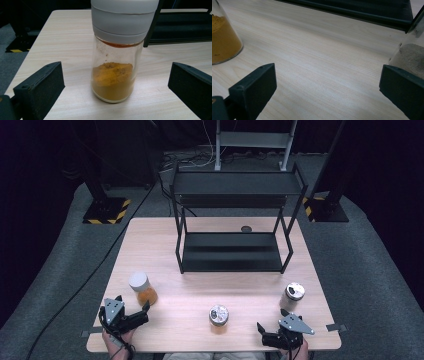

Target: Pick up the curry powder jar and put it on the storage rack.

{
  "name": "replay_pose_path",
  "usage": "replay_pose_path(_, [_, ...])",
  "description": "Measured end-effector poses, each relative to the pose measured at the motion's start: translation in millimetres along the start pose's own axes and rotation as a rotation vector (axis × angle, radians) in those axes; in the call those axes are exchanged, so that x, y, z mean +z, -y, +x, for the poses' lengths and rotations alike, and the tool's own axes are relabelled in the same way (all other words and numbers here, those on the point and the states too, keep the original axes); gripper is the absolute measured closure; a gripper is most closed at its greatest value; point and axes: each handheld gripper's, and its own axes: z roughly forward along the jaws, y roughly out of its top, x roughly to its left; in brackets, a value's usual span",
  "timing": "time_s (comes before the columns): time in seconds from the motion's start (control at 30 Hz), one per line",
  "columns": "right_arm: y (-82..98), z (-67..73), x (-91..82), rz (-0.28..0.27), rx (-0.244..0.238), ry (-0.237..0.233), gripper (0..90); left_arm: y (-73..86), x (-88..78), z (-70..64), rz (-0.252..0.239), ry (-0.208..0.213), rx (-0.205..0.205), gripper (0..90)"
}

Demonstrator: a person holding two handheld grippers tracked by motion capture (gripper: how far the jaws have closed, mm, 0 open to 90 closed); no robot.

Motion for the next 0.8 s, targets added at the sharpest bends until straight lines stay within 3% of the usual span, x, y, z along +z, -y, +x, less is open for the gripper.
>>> replay_pose_path(0.43, [0.3,-0.5,0.4,-0.003,-0.007,-0.003,0.3,-8.1,20.2,-3.3,-0.014,0.007,-0.013,0.0])
replay_pose_path(0.8, [1.4,-0.2,0.1,-0.009,-0.013,-0.004,0.1,-16.2,34.6,-4.4,-0.021,-0.007,0.0,0.0])
